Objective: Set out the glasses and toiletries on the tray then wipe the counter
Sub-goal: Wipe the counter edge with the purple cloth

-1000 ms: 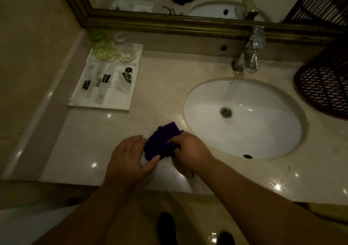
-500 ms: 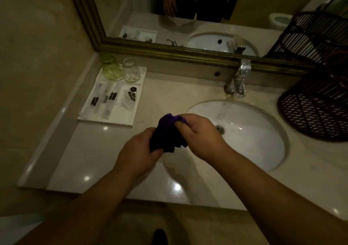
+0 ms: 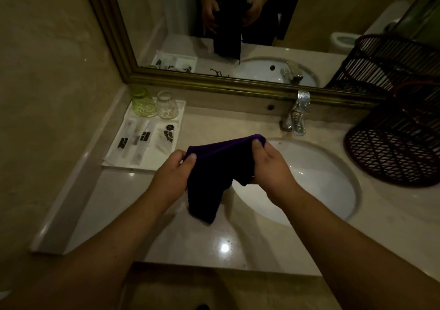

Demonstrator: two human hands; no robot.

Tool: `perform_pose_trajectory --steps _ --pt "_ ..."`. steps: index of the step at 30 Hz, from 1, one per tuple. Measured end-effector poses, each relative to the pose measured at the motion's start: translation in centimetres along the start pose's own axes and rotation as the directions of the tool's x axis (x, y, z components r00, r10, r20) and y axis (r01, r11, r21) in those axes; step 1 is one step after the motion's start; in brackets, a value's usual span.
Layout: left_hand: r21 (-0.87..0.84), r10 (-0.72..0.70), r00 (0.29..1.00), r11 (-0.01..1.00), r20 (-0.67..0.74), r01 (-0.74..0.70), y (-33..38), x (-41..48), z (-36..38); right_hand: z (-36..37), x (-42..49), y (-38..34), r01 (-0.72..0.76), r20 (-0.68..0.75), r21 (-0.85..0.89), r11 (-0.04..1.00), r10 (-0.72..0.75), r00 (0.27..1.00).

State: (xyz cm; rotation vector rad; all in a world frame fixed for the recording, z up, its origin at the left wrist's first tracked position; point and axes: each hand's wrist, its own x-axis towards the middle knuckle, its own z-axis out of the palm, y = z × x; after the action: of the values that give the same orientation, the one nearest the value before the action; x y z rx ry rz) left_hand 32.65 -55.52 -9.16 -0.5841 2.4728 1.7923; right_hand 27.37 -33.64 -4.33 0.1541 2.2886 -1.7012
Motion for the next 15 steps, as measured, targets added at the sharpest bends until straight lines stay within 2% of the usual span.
perform_pose_trajectory --steps 4,6,8,11,13,15 --pt "-0.044 -0.152 0.984 0.987 0.089 0.156 -0.2 -0.3 -0.2 1.1 1.1 -0.6 -0.221 0.01 0.137 0.966 0.222 0.975" --pt "-0.156 -0.226 0.947 0.952 0.23 0.265 -0.7 -0.5 -0.3 1.5 1.6 -0.9 -0.326 0.054 0.226 0.918 0.322 0.945" --pt "-0.198 -0.247 0.904 0.923 0.349 0.329 -1.4 -0.6 -0.4 2.1 1.9 -1.1 -0.406 0.123 0.362 0.839 0.389 0.913" --pt "-0.043 -0.265 0.862 0.949 0.432 0.314 -2.4 -0.5 -0.3 2.9 2.1 -1.5 -0.473 0.25 0.515 0.715 0.402 0.881" --pt "0.047 -0.257 0.843 0.962 0.473 0.267 -2.8 -0.5 -0.1 3.2 2.3 -1.8 -0.513 0.31 0.536 0.671 0.409 0.858" --pt "0.066 -0.246 0.853 0.968 0.461 0.244 -3.2 -0.4 0.0 3.1 2.6 -2.1 -0.549 0.345 0.525 0.651 0.426 0.836"
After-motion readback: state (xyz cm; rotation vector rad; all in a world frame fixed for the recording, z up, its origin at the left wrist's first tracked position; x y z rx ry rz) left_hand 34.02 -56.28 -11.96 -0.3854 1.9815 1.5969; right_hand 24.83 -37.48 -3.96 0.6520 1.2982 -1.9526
